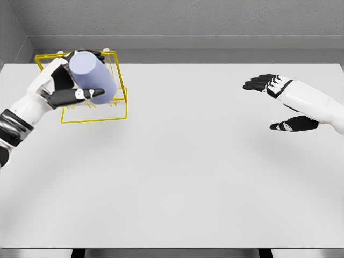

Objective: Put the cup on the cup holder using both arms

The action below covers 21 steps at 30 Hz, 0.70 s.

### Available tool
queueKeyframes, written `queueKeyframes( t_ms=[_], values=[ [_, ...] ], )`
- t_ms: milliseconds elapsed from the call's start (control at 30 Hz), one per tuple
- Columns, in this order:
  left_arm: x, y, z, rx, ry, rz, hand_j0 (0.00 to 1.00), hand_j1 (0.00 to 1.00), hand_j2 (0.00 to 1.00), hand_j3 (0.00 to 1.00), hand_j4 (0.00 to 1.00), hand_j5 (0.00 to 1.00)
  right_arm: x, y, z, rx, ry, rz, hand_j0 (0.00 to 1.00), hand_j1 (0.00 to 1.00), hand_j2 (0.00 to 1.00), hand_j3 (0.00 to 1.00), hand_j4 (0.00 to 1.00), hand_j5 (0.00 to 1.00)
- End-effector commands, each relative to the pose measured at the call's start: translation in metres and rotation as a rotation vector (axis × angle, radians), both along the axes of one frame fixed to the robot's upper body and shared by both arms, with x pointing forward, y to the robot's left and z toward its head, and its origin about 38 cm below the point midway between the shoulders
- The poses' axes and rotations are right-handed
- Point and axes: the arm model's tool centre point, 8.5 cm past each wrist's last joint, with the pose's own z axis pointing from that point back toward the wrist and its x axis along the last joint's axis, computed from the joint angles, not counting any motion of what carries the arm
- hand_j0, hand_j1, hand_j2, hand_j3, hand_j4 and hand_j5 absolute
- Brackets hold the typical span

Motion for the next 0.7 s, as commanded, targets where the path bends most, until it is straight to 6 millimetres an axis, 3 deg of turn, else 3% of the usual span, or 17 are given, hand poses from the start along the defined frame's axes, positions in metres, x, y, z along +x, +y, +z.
queueKeyframes(
  t_ms=[0, 267, 667],
  values=[
    [0.000, 0.003, 0.002, -0.006, 0.000, 0.005, 0.70, 0.70, 0.70, 0.70, 0.70, 0.70, 0.000, 0.000, 0.001, 0.007, 0.002, -0.001, 1.00, 1.00, 1.00, 1.00, 1.00, 1.00],
    [0.011, 0.015, -0.001, 0.001, 0.015, 0.043, 0.70, 0.70, 0.70, 0.70, 0.70, 0.70, 0.000, 0.000, 0.001, 0.008, 0.002, 0.002, 1.00, 1.00, 1.00, 1.00, 1.00, 1.00],
    [0.017, 0.014, 0.002, -0.004, 0.011, 0.048, 0.70, 0.70, 0.70, 0.70, 0.70, 0.70, 0.000, -0.001, 0.000, 0.007, 0.003, -0.002, 1.00, 1.00, 1.00, 1.00, 1.00, 1.00]
  ],
)
